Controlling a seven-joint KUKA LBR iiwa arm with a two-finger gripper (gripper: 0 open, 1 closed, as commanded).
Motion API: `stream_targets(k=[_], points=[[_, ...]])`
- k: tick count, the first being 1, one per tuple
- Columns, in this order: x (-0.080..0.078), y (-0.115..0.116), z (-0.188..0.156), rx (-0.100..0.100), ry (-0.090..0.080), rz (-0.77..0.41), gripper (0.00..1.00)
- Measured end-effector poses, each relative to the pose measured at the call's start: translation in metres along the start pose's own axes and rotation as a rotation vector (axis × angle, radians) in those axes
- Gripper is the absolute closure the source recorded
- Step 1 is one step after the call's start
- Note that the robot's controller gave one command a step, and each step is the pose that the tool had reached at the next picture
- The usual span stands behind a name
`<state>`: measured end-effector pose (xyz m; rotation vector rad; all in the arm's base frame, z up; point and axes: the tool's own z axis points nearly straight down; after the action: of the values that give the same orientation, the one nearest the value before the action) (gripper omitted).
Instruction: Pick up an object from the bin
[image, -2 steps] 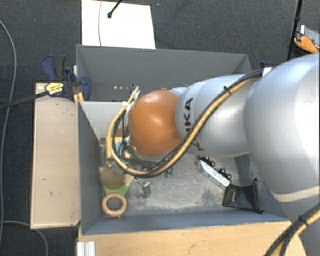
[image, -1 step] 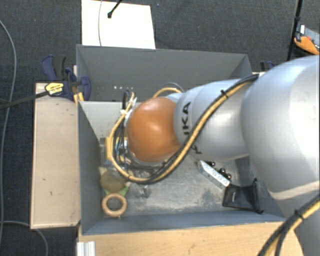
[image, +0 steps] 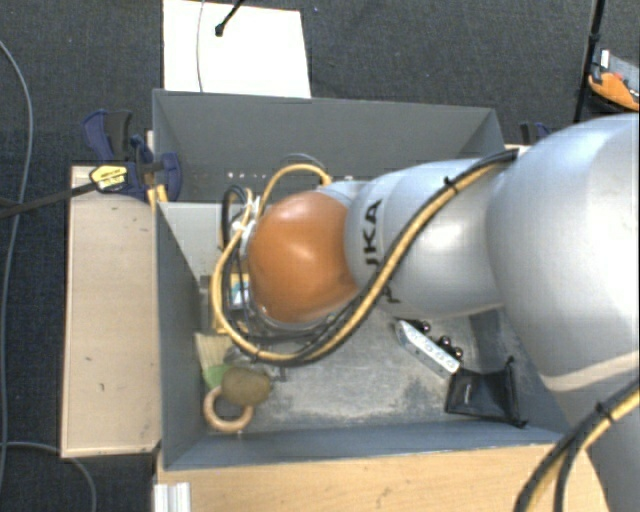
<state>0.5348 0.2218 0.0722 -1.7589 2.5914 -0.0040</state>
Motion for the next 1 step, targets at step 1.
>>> stream_targets(k=[1], points=[[0.0000, 0.0000, -0.0001, 0.000, 0.000, 0.001, 1.00]])
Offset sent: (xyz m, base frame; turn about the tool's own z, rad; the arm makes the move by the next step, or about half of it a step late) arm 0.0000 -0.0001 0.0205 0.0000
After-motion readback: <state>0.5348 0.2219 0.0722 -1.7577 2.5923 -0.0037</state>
